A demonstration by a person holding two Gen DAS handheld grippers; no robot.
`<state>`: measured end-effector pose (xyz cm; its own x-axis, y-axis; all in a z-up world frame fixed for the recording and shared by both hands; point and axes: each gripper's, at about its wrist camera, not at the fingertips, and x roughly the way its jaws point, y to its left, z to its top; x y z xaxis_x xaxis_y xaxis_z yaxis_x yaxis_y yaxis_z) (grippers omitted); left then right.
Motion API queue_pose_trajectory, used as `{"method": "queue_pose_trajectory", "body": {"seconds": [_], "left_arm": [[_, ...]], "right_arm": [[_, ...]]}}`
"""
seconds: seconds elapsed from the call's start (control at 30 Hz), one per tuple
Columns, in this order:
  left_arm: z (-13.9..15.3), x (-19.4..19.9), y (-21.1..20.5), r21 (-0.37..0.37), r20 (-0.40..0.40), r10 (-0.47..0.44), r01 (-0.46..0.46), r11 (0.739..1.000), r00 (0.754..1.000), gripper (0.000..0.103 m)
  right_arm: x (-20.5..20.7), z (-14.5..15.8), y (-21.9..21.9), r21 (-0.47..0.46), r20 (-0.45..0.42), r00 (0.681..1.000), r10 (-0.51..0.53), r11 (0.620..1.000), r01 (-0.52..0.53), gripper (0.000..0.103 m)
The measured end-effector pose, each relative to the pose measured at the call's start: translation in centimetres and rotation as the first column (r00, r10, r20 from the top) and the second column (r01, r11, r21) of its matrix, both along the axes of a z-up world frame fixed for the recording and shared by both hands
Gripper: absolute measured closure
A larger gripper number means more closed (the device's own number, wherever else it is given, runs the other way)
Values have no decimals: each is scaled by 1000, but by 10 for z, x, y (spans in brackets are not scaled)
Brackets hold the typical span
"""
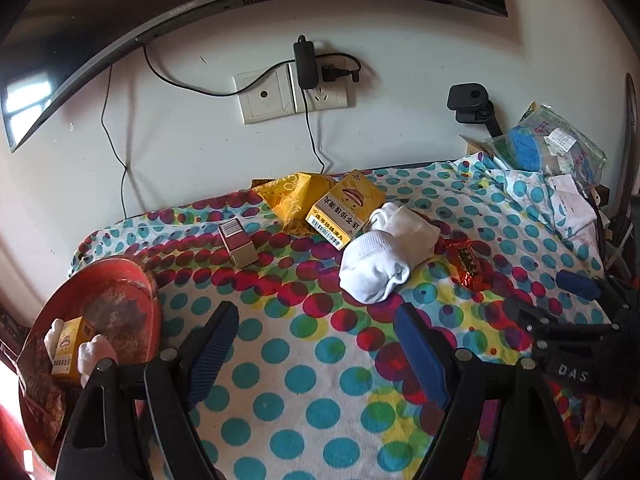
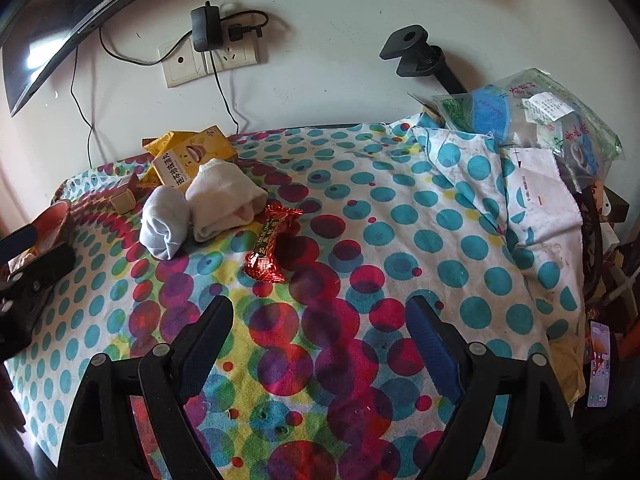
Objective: Organize objects
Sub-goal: 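Grasp the second white sock with the left gripper and lift it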
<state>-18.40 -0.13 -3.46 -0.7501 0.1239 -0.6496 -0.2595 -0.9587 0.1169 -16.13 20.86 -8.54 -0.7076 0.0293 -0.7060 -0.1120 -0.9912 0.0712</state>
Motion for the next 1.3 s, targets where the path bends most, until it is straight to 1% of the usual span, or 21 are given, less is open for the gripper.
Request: {"method": "queue_pose_trajectory", "body": {"seconds": [0.1,0.27,0.43,0.53,0.57,0.6,0.63,0.67,0.7,0.73,0.8,0.87,1.0,1.13,1.23,1.3], "left_arm": [[-8,-24,10,20,33,-2,1,1000,999,20],[-28,-57,33,-3,84,4,-4,1000,996,20],[-46,-75,48,-2,125,7,-7,1000,992,21],[-50,-81,52,6,136,9,-10,1000,991,21],[-52,-82,52,12,144,6,-8,1000,990,22],[-53,-83,53,18,150,2,-4,1000,989,26],[-54,-83,54,21,150,0,-3,1000,989,32],[-54,-83,56,25,149,-4,0,1000,989,36],[-54,-83,58,26,149,-13,10,1000,989,46],[-54,-81,61,17,145,-18,15,1000,989,49],[-53,-80,64,8,137,-21,20,1000,990,52],[-51,-80,59,29,146,-18,14,999,989,53],[-38,-71,44,63,136,3,-11,998,991,55],[-20,-52,26,85,114,4,-14,996,993,55],[-9,-35,13,79,90,4,-11,997,996,55],[-6,-24,7,72,85,0,-6,997,996,55]], "right_arm": [[-3,-4,2,-15,6,1000,-2,1000,2,17],[-6,-7,3,-27,16,1000,-4,1000,4,17],[-4,-9,4,-45,13,1000,-5,999,6,17],[-6,-11,5,-57,27,1000,15,998,-14,17],[-6,-11,5,-58,29,999,14,998,-12,17],[-6,-11,5,-59,31,999,12,998,-11,17],[-6,-11,5,-61,32,999,13,998,-11,17],[-6,-11,5,-61,33,999,13,998,-11,17],[-6,-12,4,-59,34,999,12,998,-10,17],[-7,-12,4,-59,34,999,13,998,-11,17],[-7,-13,4,-61,39,999,17,998,-14,17],[-9,-13,3,-62,49,999,20,998,-17,17],[-9,-13,1,-59,49,998,28,998,-25,17],[-8,-12,-3,-36,47,998,38,999,-36,17],[-10,-11,-8,-13,54,997,51,999,-51,17],[-10,-9,-13,19,50,997,59,998,-60,17]]}}
